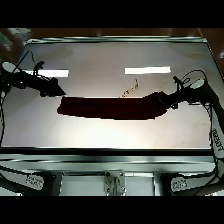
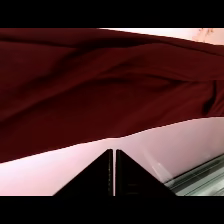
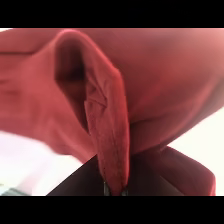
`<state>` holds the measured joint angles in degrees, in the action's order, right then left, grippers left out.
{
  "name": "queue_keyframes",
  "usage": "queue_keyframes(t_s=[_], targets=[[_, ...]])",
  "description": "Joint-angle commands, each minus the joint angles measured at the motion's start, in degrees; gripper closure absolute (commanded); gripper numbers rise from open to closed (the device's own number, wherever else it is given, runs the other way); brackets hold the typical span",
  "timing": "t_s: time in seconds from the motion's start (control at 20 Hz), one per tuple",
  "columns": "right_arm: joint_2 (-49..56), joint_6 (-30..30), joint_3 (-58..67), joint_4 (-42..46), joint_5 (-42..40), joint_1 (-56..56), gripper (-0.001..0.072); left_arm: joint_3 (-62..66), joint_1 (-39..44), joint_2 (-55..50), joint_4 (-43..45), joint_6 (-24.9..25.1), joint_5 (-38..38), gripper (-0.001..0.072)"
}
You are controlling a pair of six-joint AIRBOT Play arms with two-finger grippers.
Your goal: Fold the shirts.
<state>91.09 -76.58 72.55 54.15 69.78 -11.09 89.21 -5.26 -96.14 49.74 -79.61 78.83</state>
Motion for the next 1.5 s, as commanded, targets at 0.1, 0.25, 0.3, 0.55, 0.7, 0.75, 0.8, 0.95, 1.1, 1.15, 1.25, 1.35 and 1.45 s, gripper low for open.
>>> queue_keyframes(t_s=[0.1, 0.25, 0.3, 0.55, 0.7, 0.75, 0.8, 0.95, 1.1, 1.15, 1.25, 1.35, 1.45], targets=[[-14.9, -6.0, 0.1, 0.4, 8.7, -0.2, 0.0647, 0.0, 21.4, -4.9, -6.4, 1.1, -16.7, 0.0671], [-22.1, -9.4, 0.1, 0.4, 14.5, -0.2, 0.0647, 0.0, 32.1, -9.1, -10.0, 1.2, -21.7, 0.0671], [-24.3, -10.3, 0.1, 0.4, 15.8, -0.2, 0.0647, 0.0, 35.0, -10.3, -11.8, 1.2, -23.5, 0.0671], [-31.8, -14.8, 0.1, 0.4, 20.8, -0.2, 0.0647, 0.1, 46.0, -16.5, -22.1, 1.1, -30.8, 0.0672], [-33.2, -16.2, 0.1, 1.5, 22.9, -0.2, 0.0647, 0.2, 48.4, -19.8, -29.9, 1.8, -32.3, 0.0672], [-33.2, -16.5, 0.1, 1.9, 23.5, -0.2, 0.0647, 0.1, 48.1, -20.2, -30.3, 2.7, -33.0, 0.0672], [-33.2, -16.6, 0.1, 2.4, 23.2, -0.1, 0.0647, 0.2, 47.1, -20.0, -30.3, 2.7, -33.2, 0.0673], [-32.9, -17.3, 0.1, 4.9, 19.5, 3.5, 0.0647, 0.1, 41.0, -17.6, -30.0, 6.0, -31.6, 0.0674], [-30.0, -18.3, 0.1, 4.6, 8.8, 11.8, 0.0647, 0.1, 30.5, -11.4, -24.9, 7.0, -29.1, 0.0675], [-28.1, -18.8, 0.1, 4.0, 4.9, 15.0, 0.0648, 0.1, 26.6, -8.8, -22.7, 7.0, -28.2, 0.0675], [-23.0, -18.8, 0.1, 1.6, -4.2, 22.3, 0.0648, 0.1, 17.8, -2.8, -19.6, 7.0, -25.4, 0.0675], [-16.4, -18.7, 0.1, -1.5, -14.1, 29.4, 0.0648, 0.1, 9.7, 2.8, -18.3, 7.0, -22.0, 0.0674], [-8.7, -18.4, 0.1, -7.0, -24.4, 35.3, 0.0648, 0.1, 2.5, 7.8, -17.5, 7.0, -17.9, 0.0674]])
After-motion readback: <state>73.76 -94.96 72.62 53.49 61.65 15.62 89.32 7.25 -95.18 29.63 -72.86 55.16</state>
